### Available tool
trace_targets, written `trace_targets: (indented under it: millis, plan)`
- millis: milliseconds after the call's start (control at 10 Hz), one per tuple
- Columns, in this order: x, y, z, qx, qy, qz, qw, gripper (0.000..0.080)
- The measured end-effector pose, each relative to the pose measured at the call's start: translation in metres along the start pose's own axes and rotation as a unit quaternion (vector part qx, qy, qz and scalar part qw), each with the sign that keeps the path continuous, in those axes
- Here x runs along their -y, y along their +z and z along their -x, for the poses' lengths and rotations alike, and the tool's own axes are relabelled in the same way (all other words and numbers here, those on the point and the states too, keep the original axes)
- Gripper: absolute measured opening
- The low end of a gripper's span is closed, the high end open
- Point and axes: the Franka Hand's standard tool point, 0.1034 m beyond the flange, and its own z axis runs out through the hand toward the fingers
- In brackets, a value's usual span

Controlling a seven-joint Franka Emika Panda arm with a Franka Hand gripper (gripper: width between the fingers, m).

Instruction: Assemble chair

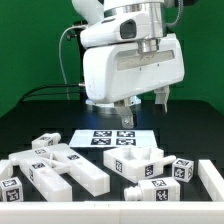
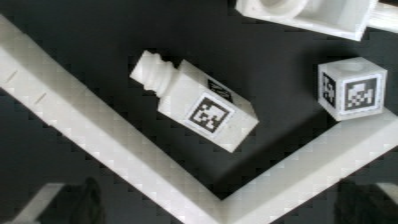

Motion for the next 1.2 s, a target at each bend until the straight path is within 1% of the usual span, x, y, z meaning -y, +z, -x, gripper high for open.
trace_targets:
  millis: [400,500,600,700,1100,1200]
  plan:
    - [0.0,0.002,0.001,0.002,0.0,-0.001,1.0,0.065]
    - [-0.002,0.012,-0.003,0.006,-0.011,-0.002,1.0,0.065]
    - [-0.001,0.022,-0.009,0.011,-0.052,-0.002,0.999,0.065]
    - [0.002,0.03,-0.011,0.014,-0.095,-0.007,0.995,0.065]
    - [0.001,0.032,-0.008,0.015,-0.08,-0.008,0.997,0.065]
    - [0.001,0.042,-0.008,0.013,-0.091,-0.005,0.996,0.065]
